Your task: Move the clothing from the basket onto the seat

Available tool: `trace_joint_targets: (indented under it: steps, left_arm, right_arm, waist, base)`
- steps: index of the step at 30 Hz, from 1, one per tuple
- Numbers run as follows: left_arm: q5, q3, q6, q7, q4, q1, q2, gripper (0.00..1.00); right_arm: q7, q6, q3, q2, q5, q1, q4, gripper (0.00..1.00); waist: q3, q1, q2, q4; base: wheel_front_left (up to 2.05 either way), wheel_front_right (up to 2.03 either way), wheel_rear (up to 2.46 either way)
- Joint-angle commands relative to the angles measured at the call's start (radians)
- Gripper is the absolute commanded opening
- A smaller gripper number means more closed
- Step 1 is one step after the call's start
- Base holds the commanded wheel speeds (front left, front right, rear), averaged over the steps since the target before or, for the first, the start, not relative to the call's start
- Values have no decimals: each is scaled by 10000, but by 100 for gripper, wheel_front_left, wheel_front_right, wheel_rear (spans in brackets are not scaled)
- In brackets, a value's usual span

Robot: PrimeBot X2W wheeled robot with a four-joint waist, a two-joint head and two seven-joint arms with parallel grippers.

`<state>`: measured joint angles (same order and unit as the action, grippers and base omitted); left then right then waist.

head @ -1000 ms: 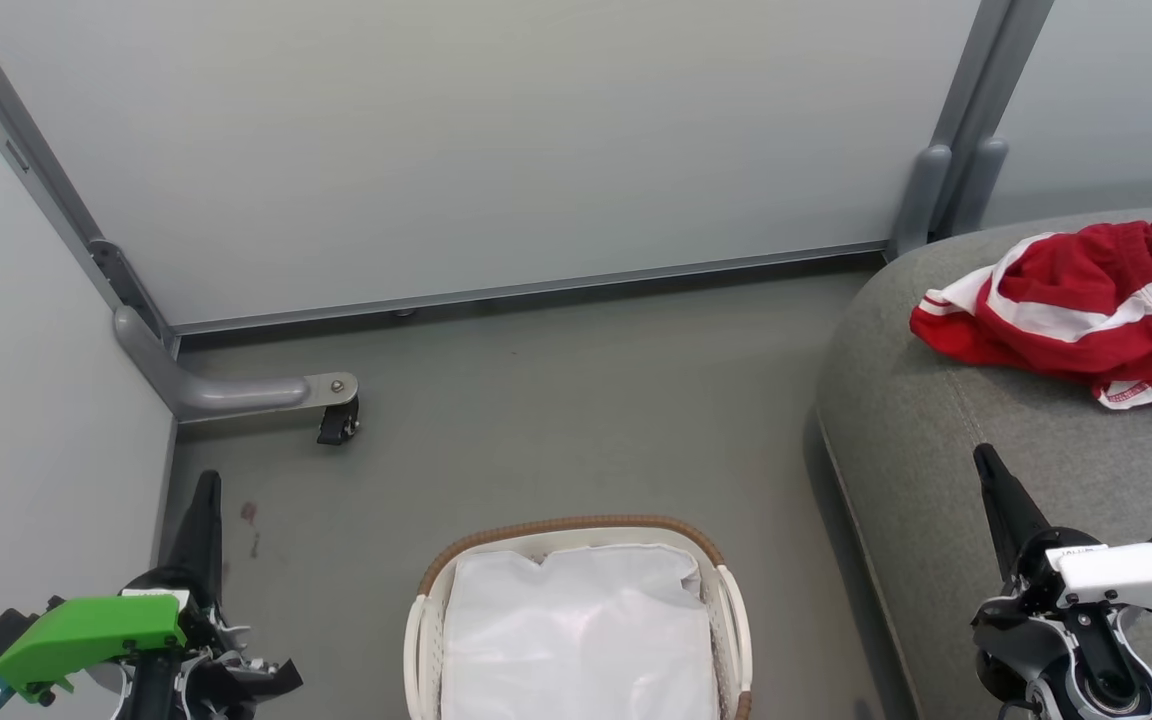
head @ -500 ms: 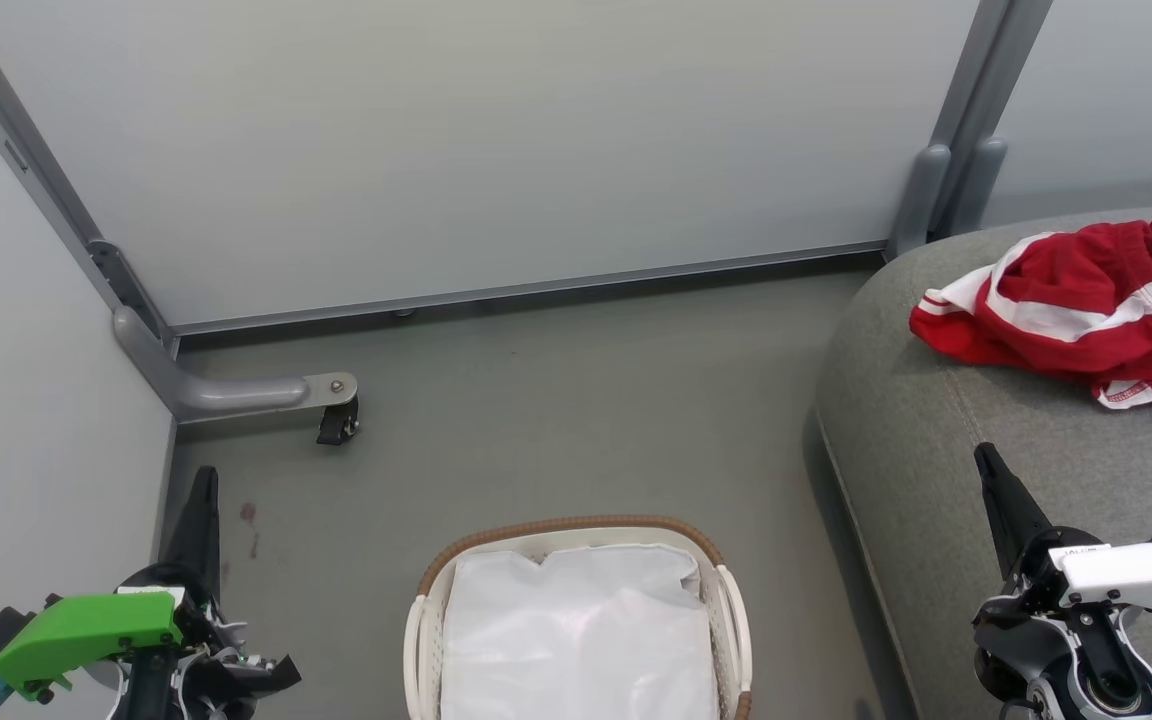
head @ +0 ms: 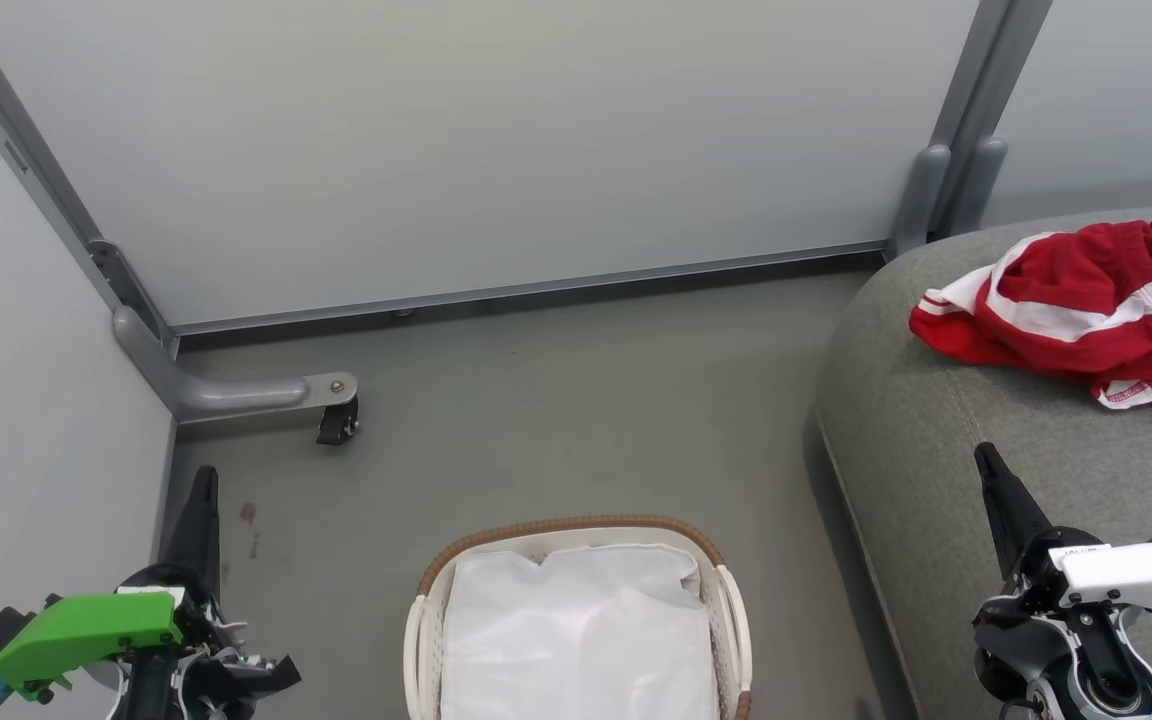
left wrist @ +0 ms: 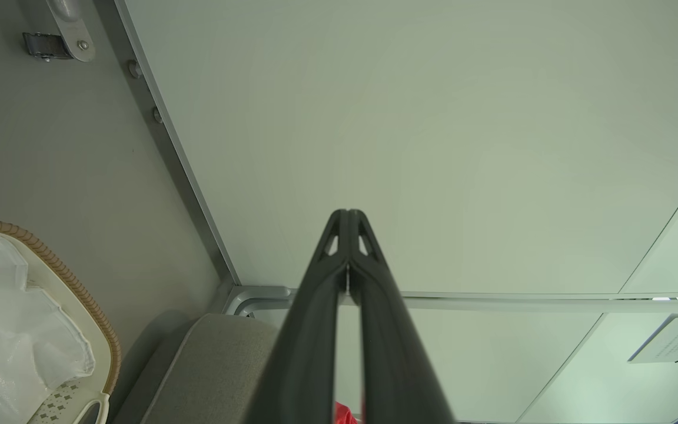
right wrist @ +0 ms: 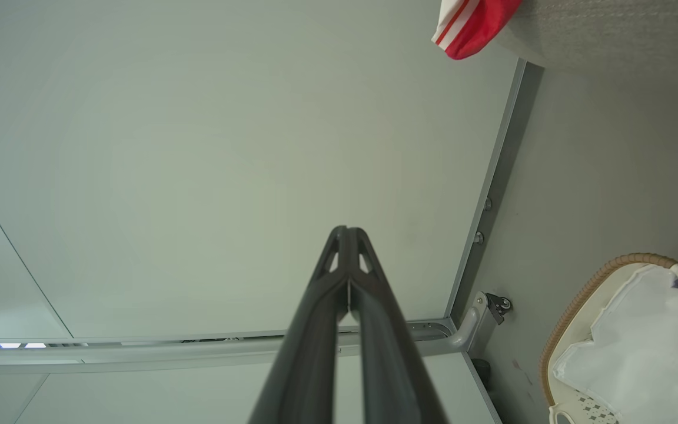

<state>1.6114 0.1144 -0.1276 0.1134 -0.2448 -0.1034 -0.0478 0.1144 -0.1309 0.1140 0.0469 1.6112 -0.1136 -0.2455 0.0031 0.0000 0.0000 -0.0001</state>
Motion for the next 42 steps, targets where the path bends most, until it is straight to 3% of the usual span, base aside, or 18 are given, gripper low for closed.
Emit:
trace_joint_targets:
  steps: [1, 42]
  left_arm:
    - [30, 24, -60, 47, 12, -101, -44, 0]
    - [31, 22, -61, 46, 14, -101, -44, 0]
  right_arm:
    - [32, 3, 18, 63, 34, 103, 38, 0]
    - [31, 3, 16, 63, 35, 103, 37, 0]
  waist:
    - [0, 0, 0, 1]
    - [0, 0, 0, 1]
  base:
    - [0, 0, 0]
    - [0, 0, 0]
